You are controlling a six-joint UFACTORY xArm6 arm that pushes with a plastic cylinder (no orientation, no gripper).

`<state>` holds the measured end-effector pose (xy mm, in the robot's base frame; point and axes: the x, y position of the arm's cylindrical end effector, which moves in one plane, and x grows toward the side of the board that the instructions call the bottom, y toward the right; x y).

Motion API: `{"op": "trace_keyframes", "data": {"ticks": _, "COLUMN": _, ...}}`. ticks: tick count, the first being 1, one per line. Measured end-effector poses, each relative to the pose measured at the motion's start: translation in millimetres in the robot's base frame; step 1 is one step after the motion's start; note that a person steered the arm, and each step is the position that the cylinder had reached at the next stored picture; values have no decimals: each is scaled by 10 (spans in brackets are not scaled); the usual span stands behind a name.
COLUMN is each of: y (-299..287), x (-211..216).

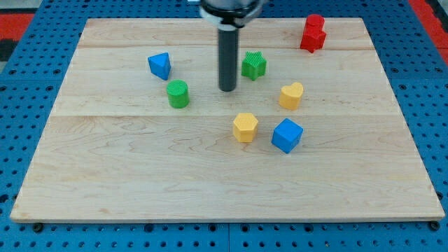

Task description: Push the blue triangle towards top center

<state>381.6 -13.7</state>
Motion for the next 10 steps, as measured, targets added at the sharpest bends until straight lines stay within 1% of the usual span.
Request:
{"op": "trace_keyframes", "data": {"ticks": 3, "y": -1082, "x": -59}}
{"op": "trace_keyframes", "data": {"ticks": 4, "y": -1167, "x": -290}}
{"op": "trace_keyframes", "data": {"ticks": 7, "y": -1003, "x": -1028}}
{"op": "trace_keyframes", "data": {"ticks": 9, "y": -564, "x": -1090}}
{"op": "trace_keyframes", "data": {"ticks": 10, "y": -449, "x": -1260}}
